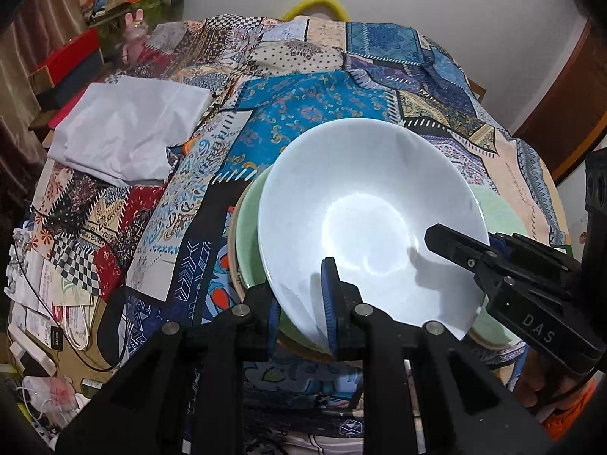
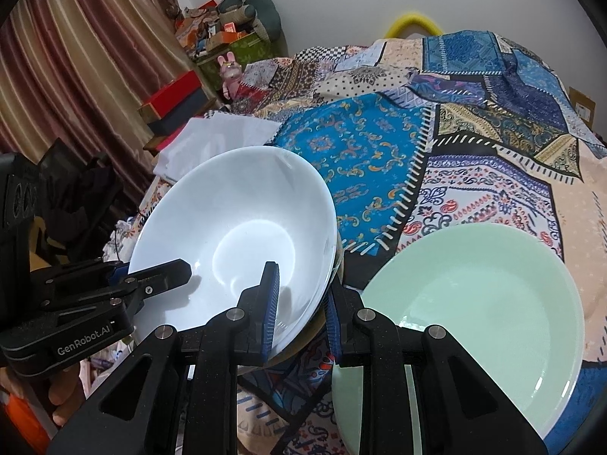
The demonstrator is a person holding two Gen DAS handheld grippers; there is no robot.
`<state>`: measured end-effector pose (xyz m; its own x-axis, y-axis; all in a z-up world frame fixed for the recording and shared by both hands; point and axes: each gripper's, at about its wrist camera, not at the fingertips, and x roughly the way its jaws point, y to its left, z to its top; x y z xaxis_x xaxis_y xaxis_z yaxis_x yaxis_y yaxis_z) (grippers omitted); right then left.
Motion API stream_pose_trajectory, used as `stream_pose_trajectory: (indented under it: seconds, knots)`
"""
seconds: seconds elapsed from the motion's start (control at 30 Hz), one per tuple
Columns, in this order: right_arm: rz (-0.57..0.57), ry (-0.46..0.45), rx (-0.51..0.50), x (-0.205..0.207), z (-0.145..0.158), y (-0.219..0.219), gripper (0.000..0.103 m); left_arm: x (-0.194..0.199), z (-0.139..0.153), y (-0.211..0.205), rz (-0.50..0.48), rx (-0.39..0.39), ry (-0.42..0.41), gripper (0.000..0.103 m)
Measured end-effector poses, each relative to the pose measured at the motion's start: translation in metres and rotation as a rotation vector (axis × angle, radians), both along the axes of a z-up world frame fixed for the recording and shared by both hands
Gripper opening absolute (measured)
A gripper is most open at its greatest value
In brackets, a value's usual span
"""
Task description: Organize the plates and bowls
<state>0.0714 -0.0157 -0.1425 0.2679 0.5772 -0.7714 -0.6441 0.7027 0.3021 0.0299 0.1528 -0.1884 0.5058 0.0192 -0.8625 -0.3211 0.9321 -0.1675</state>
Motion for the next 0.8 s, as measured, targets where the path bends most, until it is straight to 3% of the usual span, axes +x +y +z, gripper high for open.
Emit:
stream_pose_trajectory:
  seconds: [0.8]
  knots:
    - [0.001, 0.013, 0.006, 0.0041, -0.0054, 0.0014, 0.022, 0.0044, -0.0061, 0.0091, 0.010, 0.017, -0.001, 0.019]
